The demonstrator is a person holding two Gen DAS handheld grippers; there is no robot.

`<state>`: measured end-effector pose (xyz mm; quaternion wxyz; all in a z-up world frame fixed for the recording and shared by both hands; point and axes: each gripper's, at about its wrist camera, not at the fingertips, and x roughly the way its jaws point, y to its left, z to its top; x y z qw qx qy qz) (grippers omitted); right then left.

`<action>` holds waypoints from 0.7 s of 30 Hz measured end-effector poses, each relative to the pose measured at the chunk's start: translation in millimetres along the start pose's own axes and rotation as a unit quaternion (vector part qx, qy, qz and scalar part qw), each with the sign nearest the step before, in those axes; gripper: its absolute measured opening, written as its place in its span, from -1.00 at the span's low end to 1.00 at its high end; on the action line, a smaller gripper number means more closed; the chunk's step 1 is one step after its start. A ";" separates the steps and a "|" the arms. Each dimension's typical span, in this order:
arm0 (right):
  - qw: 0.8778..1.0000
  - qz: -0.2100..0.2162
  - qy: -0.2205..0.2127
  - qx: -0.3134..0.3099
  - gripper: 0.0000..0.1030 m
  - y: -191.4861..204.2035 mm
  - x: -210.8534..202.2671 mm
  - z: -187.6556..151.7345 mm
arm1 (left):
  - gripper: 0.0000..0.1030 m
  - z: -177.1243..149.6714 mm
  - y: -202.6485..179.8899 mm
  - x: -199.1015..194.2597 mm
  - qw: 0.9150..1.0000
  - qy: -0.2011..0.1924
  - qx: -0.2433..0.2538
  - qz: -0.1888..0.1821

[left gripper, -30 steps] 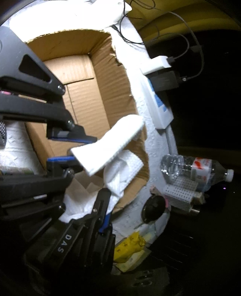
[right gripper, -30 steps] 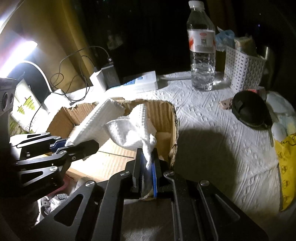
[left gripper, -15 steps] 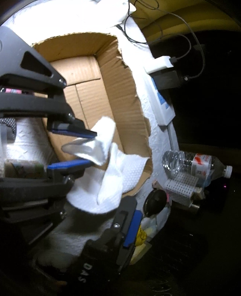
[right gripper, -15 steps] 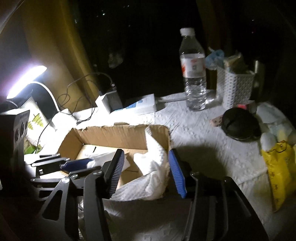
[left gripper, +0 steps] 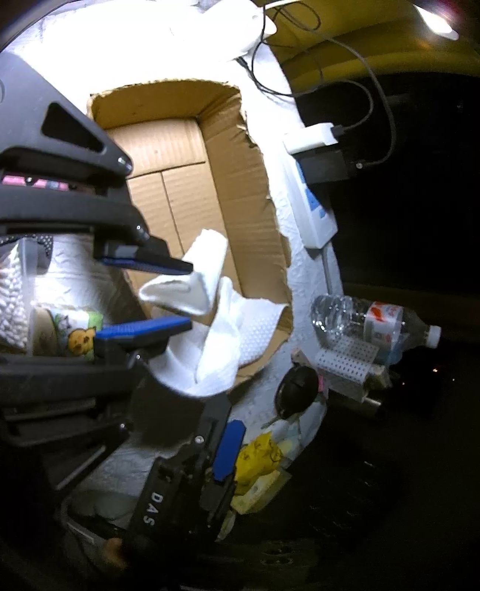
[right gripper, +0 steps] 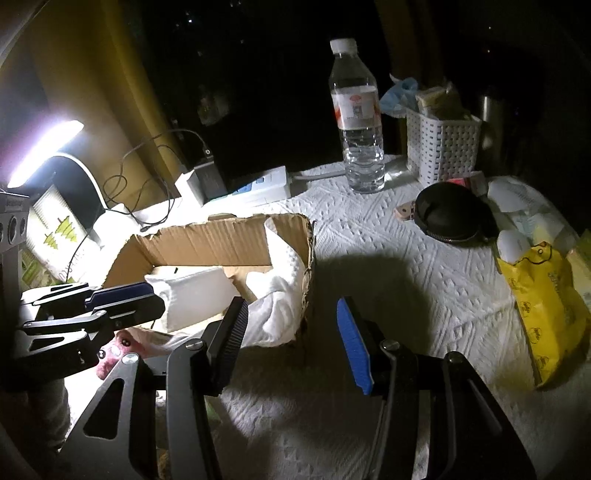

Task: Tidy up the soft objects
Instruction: 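Open both tools to drop the paper towel into the box, then grasp the brown sponge with the right tool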

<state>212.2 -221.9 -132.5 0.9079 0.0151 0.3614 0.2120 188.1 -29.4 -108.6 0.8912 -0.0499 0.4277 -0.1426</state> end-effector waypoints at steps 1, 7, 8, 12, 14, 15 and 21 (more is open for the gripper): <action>1.000 -0.001 -0.004 -0.002 0.04 2.1 -4.6 0.2 | -0.50 -0.7 -0.9 -2.3 1.000 -0.001 0.001 0.000; 1.000 0.000 -0.020 -0.013 0.04 15.7 -25.2 0.2 | 0.60 -6.2 -0.7 -24.5 1.000 -0.026 -0.011 0.000; 1.000 0.001 -0.022 -0.014 0.04 17.4 -28.6 -0.2 | 0.60 -6.9 -1.0 -28.6 0.999 -0.030 -0.010 0.002; 0.999 0.001 -0.031 -0.018 0.04 24.8 -43.8 -3.5 | 0.60 -12.6 -5.0 -43.8 0.999 -0.041 -0.004 0.009; 0.999 0.000 -0.034 -0.020 0.05 27.9 -51.0 -5.6 | 0.60 -15.8 -7.8 -51.5 0.999 -0.046 0.000 0.008; 0.999 0.000 -0.036 -0.020 0.05 28.9 -54.6 -6.8 | 0.60 -17.7 -9.3 -55.7 0.999 -0.049 0.001 0.009; 0.999 -0.002 -0.047 -0.025 0.05 37.7 -74.7 -15.3 | 0.60 -30.8 -14.0 -77.6 0.998 -0.066 0.006 0.013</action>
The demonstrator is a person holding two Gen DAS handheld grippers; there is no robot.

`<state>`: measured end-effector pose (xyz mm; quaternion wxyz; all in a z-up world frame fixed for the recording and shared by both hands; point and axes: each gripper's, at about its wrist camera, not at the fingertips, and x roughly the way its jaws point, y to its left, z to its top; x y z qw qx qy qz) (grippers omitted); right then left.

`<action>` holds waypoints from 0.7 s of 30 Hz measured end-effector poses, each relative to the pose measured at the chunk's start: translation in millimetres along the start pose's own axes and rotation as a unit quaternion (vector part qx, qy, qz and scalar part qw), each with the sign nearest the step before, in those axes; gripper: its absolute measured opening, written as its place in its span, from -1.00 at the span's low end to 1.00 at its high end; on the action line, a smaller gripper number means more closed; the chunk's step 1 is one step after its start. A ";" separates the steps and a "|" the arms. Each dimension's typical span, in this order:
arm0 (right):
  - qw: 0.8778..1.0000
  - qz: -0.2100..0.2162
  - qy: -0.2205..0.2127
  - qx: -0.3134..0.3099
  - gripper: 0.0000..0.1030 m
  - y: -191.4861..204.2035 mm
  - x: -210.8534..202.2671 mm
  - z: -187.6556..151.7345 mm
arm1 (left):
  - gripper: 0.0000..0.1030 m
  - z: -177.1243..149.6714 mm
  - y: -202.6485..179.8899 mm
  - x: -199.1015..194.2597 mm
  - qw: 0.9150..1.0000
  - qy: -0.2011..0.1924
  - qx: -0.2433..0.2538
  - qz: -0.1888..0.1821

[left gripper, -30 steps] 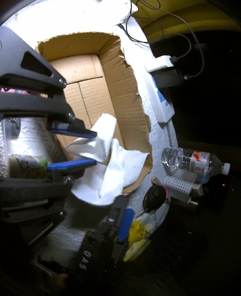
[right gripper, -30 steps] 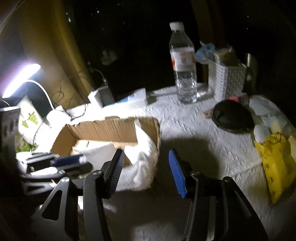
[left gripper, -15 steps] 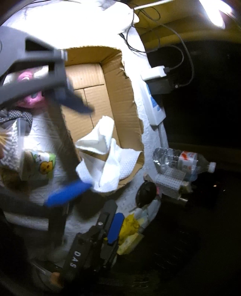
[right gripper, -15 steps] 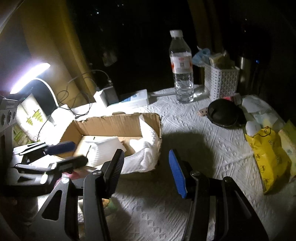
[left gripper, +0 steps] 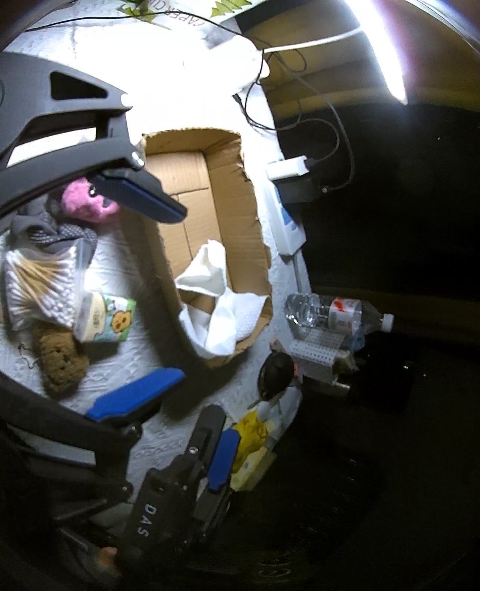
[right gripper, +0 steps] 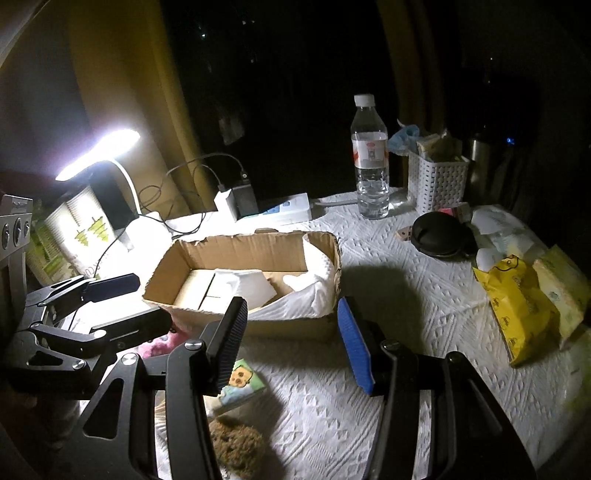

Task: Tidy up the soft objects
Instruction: 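Grasp the brown sponge with the right tool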

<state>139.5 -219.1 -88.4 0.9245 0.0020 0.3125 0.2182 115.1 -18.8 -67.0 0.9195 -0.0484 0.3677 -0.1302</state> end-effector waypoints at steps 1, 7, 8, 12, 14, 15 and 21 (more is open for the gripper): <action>1.000 0.000 -0.001 -0.001 0.05 1.8 -3.0 -1.4 | 0.60 -1.5 -0.4 -3.1 1.000 -0.002 0.000 -0.001; 1.000 -0.001 -0.005 -0.005 0.05 10.0 -18.2 -10.9 | 0.60 -10.7 -4.1 -19.3 1.000 -0.012 0.002 -0.005; 1.000 0.000 -0.005 -0.005 0.05 10.9 -20.1 -12.7 | 0.60 -12.6 -5.0 -21.8 1.000 -0.013 0.003 -0.007; 1.000 0.001 -0.005 -0.004 0.05 12.3 -24.5 -17.6 | 0.60 -19.0 -5.1 -28.3 1.000 -0.012 0.002 -0.007; 1.000 0.000 -0.003 -0.003 0.05 13.4 -26.6 -22.1 | 0.60 -22.5 -3.2 -30.0 1.000 -0.012 0.000 -0.005; 1.000 0.000 -0.002 -0.003 0.05 13.8 -27.1 -24.2 | 0.60 -25.9 -2.1 -31.1 1.000 -0.012 -0.001 -0.004; 1.000 -0.001 0.014 -0.002 0.06 17.4 -23.1 -41.1 | 0.61 -49.5 4.5 -31.9 1.000 -0.002 -0.009 0.004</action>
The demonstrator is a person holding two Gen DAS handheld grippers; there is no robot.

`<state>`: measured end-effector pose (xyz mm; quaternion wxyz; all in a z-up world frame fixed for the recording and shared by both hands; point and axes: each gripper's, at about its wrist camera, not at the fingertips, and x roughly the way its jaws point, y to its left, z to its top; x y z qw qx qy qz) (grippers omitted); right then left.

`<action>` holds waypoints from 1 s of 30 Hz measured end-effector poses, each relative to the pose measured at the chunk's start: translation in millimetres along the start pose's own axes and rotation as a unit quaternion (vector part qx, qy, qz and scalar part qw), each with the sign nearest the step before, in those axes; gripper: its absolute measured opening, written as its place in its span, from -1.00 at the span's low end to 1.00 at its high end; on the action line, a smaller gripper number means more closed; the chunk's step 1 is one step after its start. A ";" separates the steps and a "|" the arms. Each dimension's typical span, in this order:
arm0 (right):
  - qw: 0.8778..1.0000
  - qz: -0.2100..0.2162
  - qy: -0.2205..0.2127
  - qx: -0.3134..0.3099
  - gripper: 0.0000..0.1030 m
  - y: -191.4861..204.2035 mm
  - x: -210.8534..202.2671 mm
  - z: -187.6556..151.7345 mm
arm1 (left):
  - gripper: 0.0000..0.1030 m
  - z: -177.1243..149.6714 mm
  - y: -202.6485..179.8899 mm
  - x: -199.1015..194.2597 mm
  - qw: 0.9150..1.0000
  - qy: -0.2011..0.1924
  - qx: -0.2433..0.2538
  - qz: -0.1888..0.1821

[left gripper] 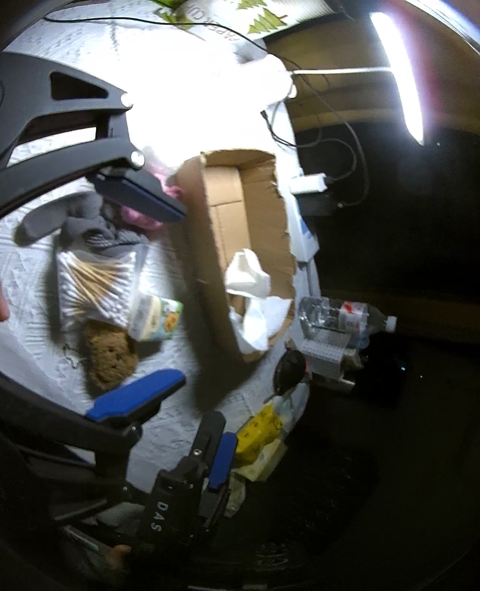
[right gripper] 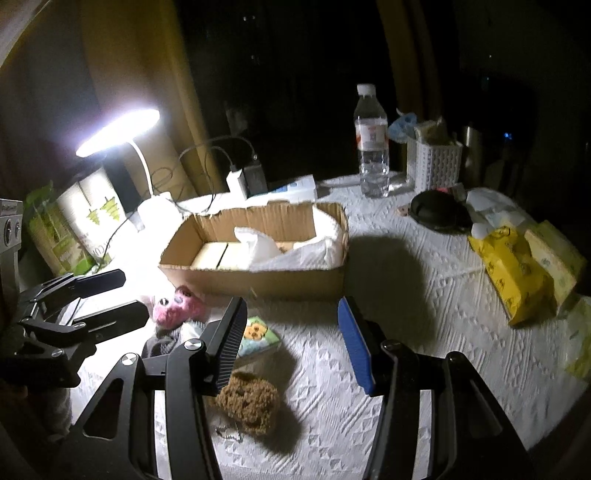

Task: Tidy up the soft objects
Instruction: 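Grasp the brown sponge with the right tool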

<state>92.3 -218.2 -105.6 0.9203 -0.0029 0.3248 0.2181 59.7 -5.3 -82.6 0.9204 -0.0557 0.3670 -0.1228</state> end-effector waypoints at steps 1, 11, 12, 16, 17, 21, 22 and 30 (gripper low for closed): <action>1.000 0.001 0.005 0.000 0.06 1.5 2.4 -4.5 | 0.61 -3.8 1.0 0.4 1.000 0.002 -0.002 0.000; 0.999 0.012 0.041 -0.001 0.06 14.3 23.6 -28.5 | 0.61 -36.3 9.4 7.6 1.000 0.023 -0.011 0.002; 0.999 0.014 0.045 -0.001 0.06 15.0 25.6 -29.1 | 0.61 -39.2 11.2 8.4 1.000 0.025 -0.013 0.002; 0.998 0.022 0.062 -0.005 0.31 22.2 36.5 -37.2 | 0.61 -47.2 18.5 9.8 0.999 0.028 -0.021 0.005; 0.998 0.022 0.066 -0.006 0.31 23.8 38.8 -39.2 | 0.61 -48.7 20.6 9.8 0.999 0.028 -0.023 0.006; 0.996 0.025 0.087 -0.013 0.32 31.3 51.3 -49.4 | 0.61 -54.1 29.1 10.7 0.999 0.030 -0.032 0.008; 0.995 0.025 0.092 -0.013 0.32 33.5 54.8 -52.7 | 0.61 -54.9 30.1 11.4 0.999 0.031 -0.033 0.007; 0.992 0.026 0.126 -0.010 0.32 37.8 76.8 -70.1 | 0.61 -64.3 25.3 18.6 0.999 0.043 -0.031 0.007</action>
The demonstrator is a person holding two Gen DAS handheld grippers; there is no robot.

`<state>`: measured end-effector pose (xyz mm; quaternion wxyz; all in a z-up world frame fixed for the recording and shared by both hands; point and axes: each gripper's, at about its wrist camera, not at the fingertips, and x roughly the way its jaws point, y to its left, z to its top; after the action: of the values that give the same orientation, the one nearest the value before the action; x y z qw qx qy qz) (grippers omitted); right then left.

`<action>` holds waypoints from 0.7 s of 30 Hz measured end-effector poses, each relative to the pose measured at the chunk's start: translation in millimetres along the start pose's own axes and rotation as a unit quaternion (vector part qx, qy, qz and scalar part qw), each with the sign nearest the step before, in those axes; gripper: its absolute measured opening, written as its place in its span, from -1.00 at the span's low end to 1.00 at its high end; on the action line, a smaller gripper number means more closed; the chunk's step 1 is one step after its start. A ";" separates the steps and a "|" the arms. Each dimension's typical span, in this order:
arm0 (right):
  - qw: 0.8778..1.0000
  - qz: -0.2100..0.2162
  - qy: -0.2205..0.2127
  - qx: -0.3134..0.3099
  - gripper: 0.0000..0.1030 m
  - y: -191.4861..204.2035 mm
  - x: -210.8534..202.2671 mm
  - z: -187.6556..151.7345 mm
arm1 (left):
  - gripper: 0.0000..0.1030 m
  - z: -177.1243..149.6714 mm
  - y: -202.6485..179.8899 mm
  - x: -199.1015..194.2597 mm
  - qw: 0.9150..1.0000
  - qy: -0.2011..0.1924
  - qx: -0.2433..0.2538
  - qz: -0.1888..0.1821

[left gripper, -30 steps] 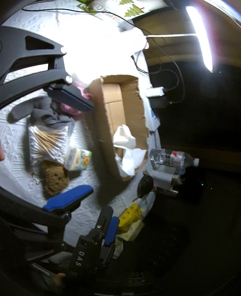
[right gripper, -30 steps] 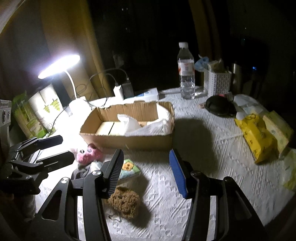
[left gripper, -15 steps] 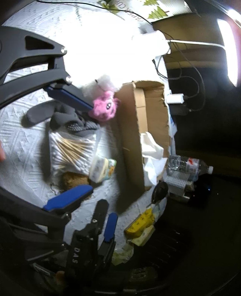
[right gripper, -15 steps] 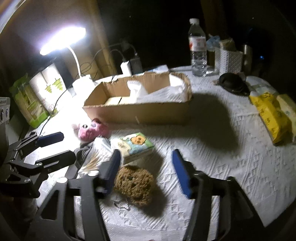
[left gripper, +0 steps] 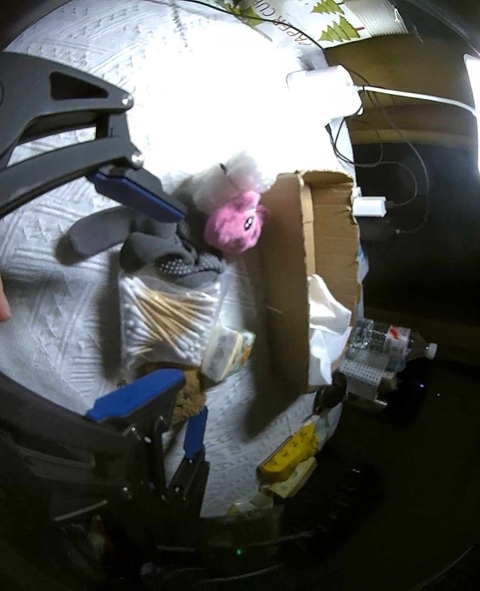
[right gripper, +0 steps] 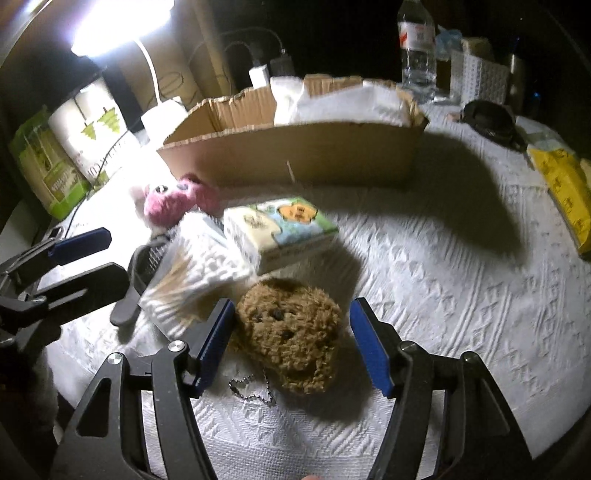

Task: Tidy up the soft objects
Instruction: 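Grasp the brown sponge with the right tool, then grasp the clear bag of cotton swabs with the left tool while the right tool holds the sponge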

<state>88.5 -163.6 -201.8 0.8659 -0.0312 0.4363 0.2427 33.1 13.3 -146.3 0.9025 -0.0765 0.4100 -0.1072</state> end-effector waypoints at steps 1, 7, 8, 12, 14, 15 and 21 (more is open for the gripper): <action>1.000 0.004 0.005 0.002 0.32 -0.4 3.5 -1.0 | 0.61 -0.9 -0.8 0.9 1.000 0.001 -0.001 0.000; 1.000 0.022 0.013 -0.002 0.32 1.7 7.4 -1.9 | 0.61 -4.5 -5.9 8.3 1.000 0.007 -0.003 0.003; 1.000 0.021 0.012 -0.005 0.32 2.6 7.9 -2.2 | 0.61 -4.6 -6.5 9.2 1.000 0.008 -0.004 0.004; 0.999 0.031 0.008 -0.002 -0.05 -0.8 6.8 -3.3 | 0.61 -4.3 -12.6 13.2 1.000 0.012 -0.002 0.004; 0.999 0.031 0.003 -0.003 -0.10 -2.9 5.1 -4.5 | 0.61 -3.8 -16.6 14.8 1.000 0.013 0.003 0.004; 0.999 0.032 0.001 -0.005 -0.15 -3.2 3.7 -5.0 | 0.61 -3.5 -19.1 16.1 1.000 0.015 0.006 0.004; 1.000 0.021 -0.020 -0.009 -0.24 -13.0 -12.3 -5.0 | 0.61 -2.6 -31.5 23.8 1.000 0.021 0.021 0.003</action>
<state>84.5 -181.3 -197.5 0.8692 -0.0248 0.4169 0.2648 42.3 -23.3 -158.1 0.8955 -0.0537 0.4267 -0.1143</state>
